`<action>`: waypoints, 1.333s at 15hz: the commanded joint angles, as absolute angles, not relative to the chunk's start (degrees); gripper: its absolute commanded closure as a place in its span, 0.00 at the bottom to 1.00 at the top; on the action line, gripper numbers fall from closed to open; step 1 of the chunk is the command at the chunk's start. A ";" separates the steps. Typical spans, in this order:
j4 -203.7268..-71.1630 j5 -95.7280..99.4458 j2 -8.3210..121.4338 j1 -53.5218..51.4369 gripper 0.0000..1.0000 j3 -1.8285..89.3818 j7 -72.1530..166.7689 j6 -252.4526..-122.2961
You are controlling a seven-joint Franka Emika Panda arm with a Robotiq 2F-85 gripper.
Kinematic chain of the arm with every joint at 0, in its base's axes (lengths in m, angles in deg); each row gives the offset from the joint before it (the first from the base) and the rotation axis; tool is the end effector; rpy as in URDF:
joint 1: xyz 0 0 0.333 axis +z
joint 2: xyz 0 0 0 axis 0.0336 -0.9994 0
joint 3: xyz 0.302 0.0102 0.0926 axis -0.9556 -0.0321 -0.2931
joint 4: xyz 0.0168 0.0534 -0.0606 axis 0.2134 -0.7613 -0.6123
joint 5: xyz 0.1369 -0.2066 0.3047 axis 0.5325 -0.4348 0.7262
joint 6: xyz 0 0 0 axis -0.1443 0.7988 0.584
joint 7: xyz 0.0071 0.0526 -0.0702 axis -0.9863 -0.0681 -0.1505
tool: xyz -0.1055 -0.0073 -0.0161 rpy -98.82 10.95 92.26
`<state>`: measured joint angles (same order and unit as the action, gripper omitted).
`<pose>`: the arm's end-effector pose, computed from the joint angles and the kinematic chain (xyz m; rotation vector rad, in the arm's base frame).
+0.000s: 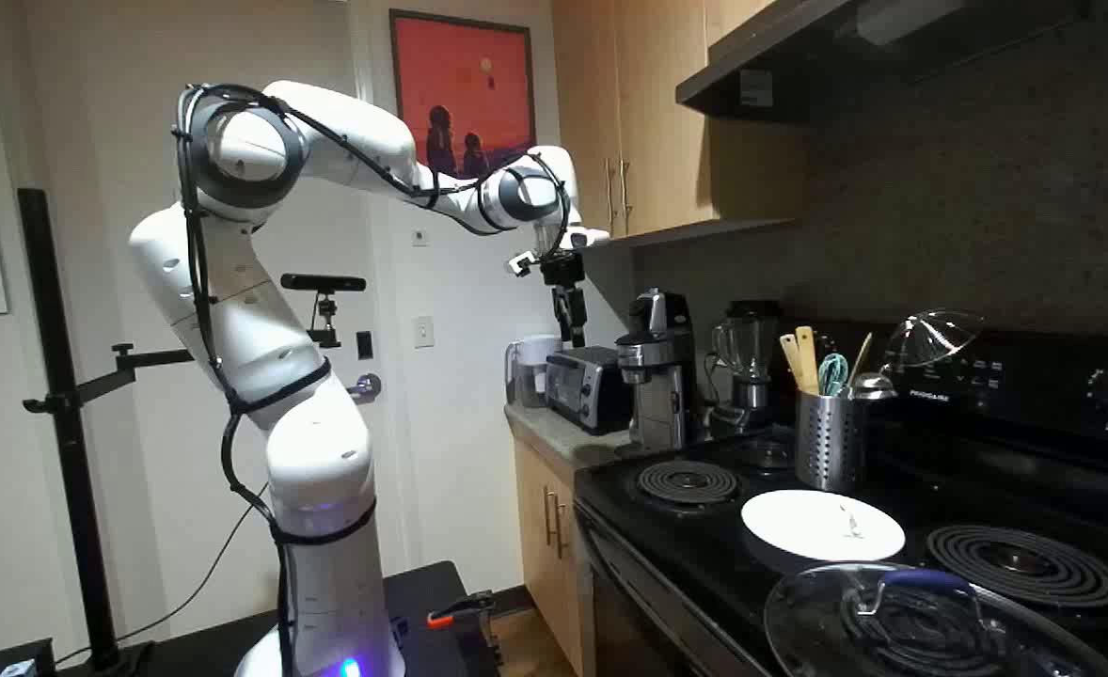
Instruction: Put the clear lid on the white plate
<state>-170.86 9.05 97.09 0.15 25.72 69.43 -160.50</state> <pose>0.4179 0.1407 0.5539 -3.1120 0.3427 -0.1520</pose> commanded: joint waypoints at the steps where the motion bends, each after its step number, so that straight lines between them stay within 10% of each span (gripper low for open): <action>1: -170.76 8.75 96.98 0.87 0.00 26.33 69.67 -160.41; 20: -172.14 10.03 96.71 -2.26 0.00 32.00 69.91 -161.70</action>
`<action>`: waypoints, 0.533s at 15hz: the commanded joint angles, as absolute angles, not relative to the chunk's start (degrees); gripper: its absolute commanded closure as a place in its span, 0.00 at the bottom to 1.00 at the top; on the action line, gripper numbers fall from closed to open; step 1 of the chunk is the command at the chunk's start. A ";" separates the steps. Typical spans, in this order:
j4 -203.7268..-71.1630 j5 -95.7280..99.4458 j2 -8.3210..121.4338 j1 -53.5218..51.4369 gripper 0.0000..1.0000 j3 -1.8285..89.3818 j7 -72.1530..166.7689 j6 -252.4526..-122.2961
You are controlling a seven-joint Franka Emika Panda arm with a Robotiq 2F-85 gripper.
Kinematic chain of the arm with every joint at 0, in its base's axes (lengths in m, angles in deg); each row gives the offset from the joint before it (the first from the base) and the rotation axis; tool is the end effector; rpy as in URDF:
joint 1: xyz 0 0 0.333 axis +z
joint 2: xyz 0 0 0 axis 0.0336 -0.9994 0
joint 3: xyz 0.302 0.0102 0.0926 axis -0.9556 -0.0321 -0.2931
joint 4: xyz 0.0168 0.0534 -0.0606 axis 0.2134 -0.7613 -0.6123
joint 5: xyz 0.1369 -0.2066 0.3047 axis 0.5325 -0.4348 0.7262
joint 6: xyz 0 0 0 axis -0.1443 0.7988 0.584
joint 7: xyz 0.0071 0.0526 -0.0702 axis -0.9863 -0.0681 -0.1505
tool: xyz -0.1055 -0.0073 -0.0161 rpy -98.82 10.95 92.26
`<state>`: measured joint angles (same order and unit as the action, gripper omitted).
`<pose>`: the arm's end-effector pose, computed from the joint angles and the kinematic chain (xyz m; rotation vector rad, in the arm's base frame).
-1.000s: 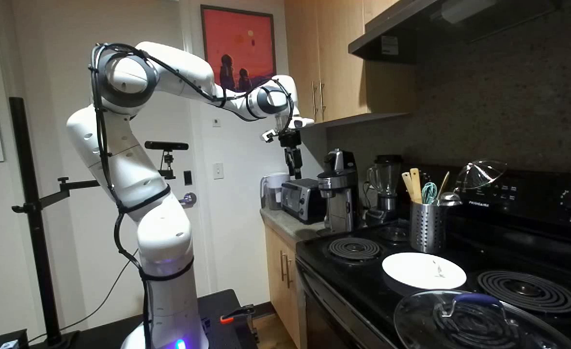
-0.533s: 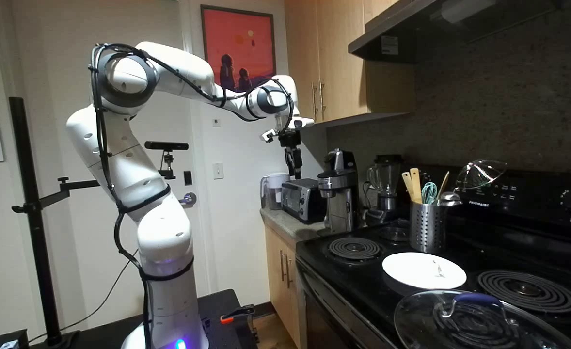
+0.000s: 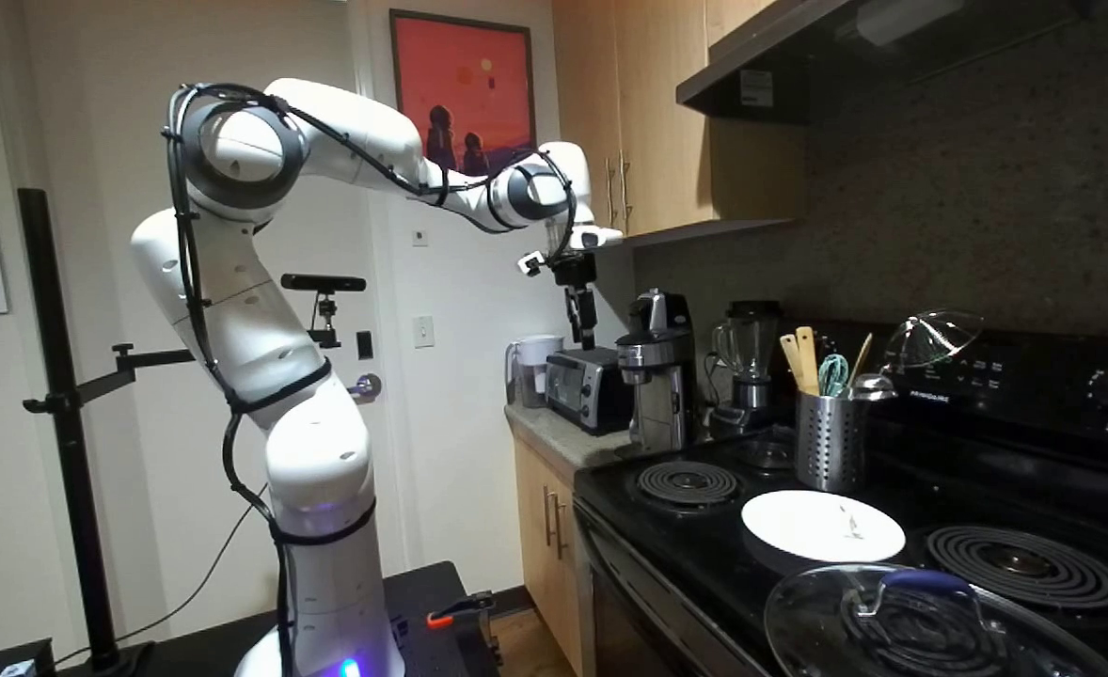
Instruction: Put the clear lid on the white plate
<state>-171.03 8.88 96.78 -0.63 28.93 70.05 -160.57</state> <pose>0.4272 0.1079 0.5528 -3.0817 0.4587 -0.1370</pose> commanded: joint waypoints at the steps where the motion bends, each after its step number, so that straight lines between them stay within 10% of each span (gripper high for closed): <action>1: -172.55 10.12 96.71 -2.97 0.00 33.31 70.06 -162.07; 8: -174.04 10.86 95.58 -8.45 0.00 40.01 71.03 -162.35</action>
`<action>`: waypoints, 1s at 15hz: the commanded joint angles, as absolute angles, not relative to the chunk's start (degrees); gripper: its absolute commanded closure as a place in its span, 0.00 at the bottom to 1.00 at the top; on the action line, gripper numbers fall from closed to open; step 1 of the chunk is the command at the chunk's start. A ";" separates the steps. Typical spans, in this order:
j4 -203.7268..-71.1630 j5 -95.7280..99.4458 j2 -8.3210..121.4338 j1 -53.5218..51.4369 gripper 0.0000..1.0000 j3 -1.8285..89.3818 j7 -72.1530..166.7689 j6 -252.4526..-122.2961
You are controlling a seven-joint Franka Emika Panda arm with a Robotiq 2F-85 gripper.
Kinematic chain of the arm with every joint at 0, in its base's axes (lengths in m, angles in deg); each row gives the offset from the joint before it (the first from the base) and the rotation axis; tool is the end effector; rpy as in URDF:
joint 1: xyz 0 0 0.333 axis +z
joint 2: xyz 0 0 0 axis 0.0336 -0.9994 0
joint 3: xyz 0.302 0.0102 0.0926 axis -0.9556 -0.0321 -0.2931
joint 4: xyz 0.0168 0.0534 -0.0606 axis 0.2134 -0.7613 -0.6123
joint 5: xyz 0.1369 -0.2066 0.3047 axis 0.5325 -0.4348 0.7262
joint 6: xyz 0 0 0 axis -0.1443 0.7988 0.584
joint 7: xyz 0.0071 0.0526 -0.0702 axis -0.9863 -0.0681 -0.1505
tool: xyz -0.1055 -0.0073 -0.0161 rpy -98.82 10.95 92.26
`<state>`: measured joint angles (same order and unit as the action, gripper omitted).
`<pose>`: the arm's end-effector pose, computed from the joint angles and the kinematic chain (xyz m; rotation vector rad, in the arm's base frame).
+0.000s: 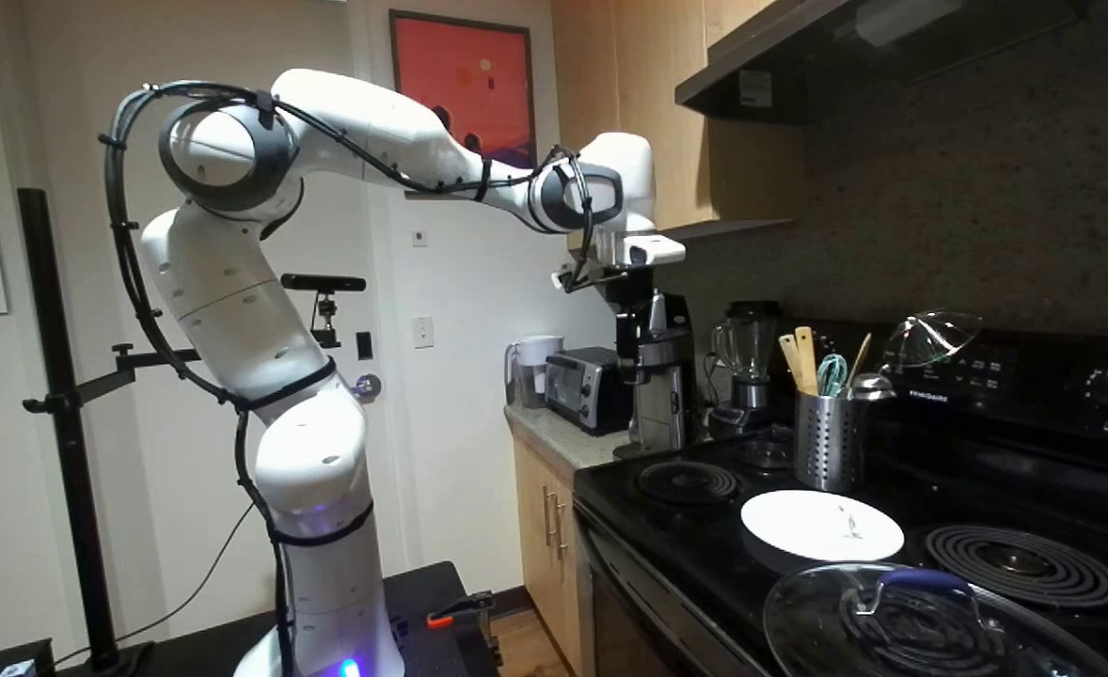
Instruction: Put the clear lid on the white plate
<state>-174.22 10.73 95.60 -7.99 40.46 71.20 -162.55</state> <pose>0.4377 -0.0444 0.5240 -2.8733 0.9614 -0.0520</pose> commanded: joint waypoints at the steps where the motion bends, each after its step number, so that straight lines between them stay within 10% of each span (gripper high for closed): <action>1: -174.23 11.46 95.19 -9.16 0.00 40.87 71.06 -162.35; 15: -153.97 16.21 78.60 -14.09 0.00 47.13 88.33 -164.48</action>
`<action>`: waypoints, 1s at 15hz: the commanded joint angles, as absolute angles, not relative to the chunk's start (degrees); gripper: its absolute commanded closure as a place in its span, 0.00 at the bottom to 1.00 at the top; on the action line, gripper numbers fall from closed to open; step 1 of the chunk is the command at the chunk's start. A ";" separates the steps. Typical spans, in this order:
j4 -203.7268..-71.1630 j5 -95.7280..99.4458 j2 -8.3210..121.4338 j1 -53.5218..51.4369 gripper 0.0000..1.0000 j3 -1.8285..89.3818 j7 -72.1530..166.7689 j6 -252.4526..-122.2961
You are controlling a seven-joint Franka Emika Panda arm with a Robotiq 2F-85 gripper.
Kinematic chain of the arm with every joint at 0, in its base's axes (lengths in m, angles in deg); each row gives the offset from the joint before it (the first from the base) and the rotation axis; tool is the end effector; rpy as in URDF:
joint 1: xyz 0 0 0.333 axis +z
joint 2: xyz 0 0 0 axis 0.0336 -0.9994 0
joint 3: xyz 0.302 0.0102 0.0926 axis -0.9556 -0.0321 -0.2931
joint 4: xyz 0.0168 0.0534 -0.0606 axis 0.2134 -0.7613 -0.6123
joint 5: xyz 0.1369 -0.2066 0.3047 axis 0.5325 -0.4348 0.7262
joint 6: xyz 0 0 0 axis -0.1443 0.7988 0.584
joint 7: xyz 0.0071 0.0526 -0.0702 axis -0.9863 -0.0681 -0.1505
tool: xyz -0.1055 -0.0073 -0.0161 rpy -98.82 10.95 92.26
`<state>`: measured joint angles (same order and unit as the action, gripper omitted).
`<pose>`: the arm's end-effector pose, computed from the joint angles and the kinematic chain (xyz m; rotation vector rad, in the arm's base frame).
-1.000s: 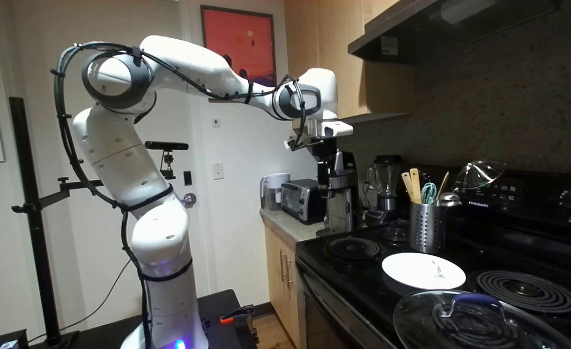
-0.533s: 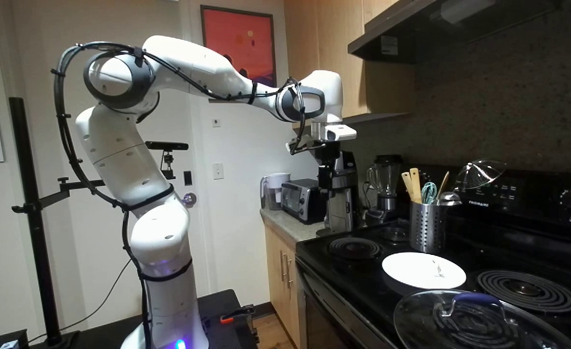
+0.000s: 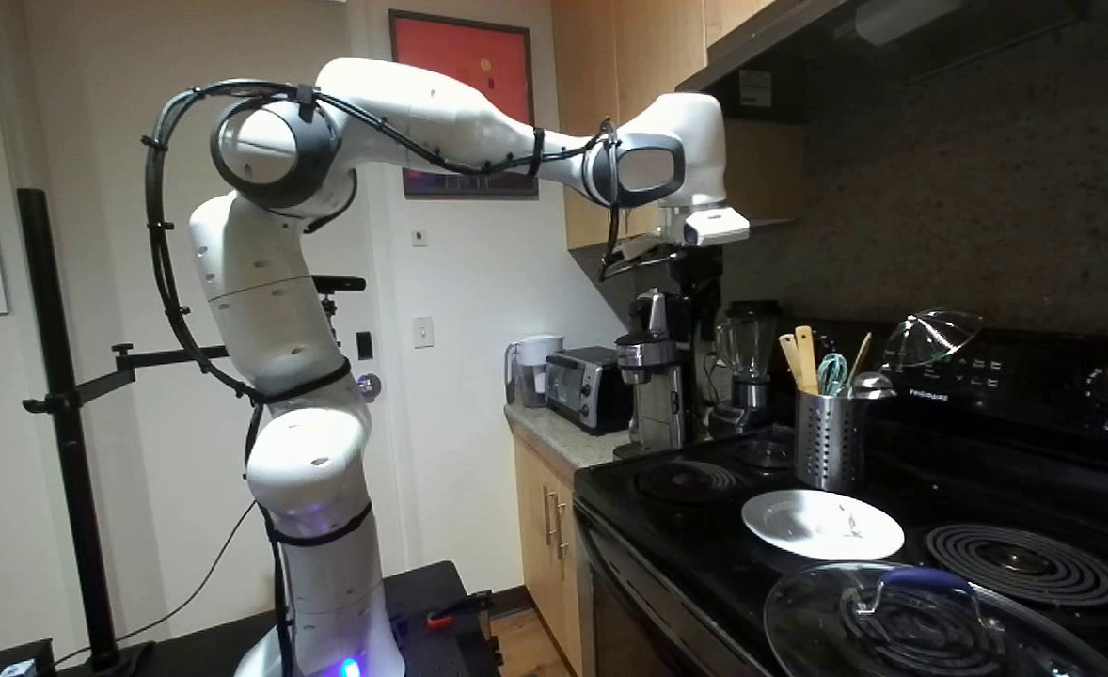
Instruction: Put the clear lid on the white plate
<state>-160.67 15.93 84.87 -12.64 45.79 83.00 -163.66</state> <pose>0.4905 -0.1368 0.5534 -2.5185 1.4617 -0.1114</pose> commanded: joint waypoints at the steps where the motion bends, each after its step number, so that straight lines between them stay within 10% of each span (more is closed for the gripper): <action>1: -152.67 15.48 77.03 -14.57 0.00 47.96 90.03 -165.35; 15: -152.75 4.66 70.00 -15.66 0.00 53.86 62.47 -157.11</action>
<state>-151.46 4.94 68.26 -16.13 54.33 67.70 -160.60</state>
